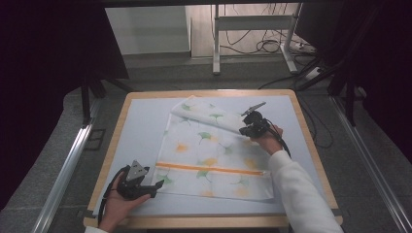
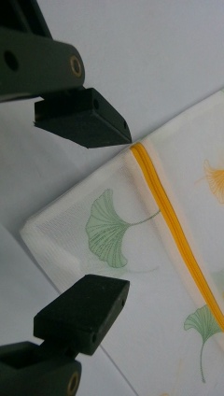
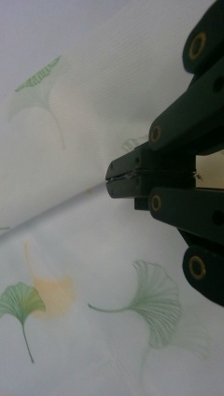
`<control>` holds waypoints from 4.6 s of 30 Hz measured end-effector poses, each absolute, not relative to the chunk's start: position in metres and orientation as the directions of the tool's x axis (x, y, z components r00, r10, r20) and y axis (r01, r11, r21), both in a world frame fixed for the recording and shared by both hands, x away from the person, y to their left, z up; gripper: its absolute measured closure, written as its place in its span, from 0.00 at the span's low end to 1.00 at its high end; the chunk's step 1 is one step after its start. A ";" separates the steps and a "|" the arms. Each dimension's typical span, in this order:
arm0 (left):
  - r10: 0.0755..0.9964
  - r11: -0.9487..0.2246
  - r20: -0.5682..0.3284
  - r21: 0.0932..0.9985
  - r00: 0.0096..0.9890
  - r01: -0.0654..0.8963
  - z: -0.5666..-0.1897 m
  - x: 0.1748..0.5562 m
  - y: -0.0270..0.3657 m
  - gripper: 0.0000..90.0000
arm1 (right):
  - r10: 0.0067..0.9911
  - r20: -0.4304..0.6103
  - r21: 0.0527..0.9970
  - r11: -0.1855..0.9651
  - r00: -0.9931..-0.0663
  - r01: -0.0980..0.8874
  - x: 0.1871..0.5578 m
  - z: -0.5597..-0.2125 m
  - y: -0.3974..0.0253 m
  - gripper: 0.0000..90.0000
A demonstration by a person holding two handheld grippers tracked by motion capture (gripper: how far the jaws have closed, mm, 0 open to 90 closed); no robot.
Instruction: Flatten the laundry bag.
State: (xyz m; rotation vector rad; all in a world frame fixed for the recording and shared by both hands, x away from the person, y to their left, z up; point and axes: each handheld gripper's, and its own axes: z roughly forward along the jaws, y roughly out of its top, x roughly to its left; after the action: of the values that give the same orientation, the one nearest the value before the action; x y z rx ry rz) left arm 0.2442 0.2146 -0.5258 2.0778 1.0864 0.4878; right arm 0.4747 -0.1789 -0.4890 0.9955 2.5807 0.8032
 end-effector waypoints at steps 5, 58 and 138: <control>0.820 -0.380 -0.001 0.748 0.573 0.544 -0.526 0.244 0.215 0.29 | 0.674 -0.061 0.535 0.644 -0.736 0.546 0.460 -0.492 -0.186 0.99; 0.845 -0.364 -0.067 0.655 0.531 0.662 -0.540 0.242 0.209 0.43 | 0.673 -0.010 0.686 0.543 -0.740 0.485 0.409 -0.482 -0.210 0.98; 0.788 -0.350 -0.162 0.676 0.594 0.649 -0.531 0.195 0.231 0.96 | 0.768 -0.045 0.644 0.512 -0.639 0.569 0.524 -0.512 -0.148 0.98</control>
State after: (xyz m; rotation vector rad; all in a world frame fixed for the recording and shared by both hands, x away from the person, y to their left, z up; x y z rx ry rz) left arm 0.1951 0.2311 -0.5311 2.1009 1.1340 0.2478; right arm 0.5244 -0.1476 -0.5120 1.1160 2.4322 0.8588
